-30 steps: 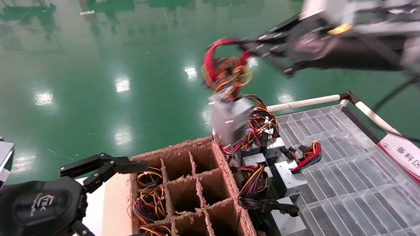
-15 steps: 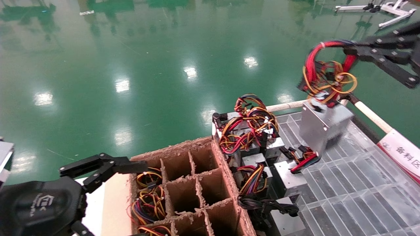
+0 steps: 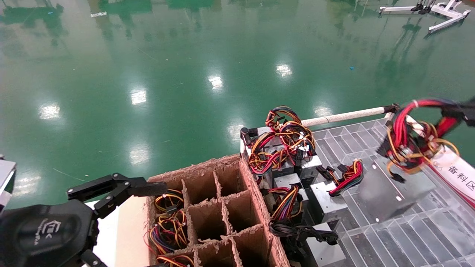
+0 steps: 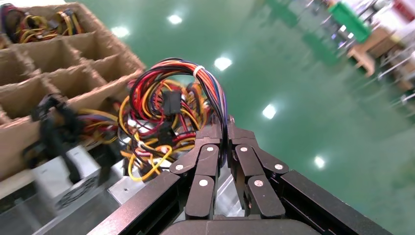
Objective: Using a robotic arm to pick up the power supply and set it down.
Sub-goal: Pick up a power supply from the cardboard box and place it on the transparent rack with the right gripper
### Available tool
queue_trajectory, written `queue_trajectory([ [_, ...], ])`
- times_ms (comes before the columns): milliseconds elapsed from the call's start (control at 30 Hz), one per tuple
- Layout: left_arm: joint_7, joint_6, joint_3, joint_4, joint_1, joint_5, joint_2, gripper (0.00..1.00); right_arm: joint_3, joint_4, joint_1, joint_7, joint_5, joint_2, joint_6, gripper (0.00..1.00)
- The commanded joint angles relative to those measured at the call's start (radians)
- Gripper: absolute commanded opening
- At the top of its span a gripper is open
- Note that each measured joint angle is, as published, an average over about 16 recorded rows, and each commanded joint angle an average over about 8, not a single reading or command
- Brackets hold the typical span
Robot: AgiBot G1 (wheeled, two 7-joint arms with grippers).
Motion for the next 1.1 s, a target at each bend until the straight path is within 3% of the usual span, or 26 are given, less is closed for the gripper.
queue_trajectory([
  [33,0.000,0.000,0.000,0.000,0.000,0.000,0.000,1.00,-0.003,0.008,-0.004,0.017,0.004,0.024,-0.020,0.00],
  [567,0.000,0.000,0.000,0.000,0.000,0.000,0.000,1.00,-0.083,-0.040,-0.116,0.071,0.036,0.004,-0.030,0.00],
  [1100,0.000,0.000,0.000,0.000,0.000,0.000,0.000,1.00,-0.118,0.027,-0.139,0.184,0.003,-0.057,0.006,0.00],
])
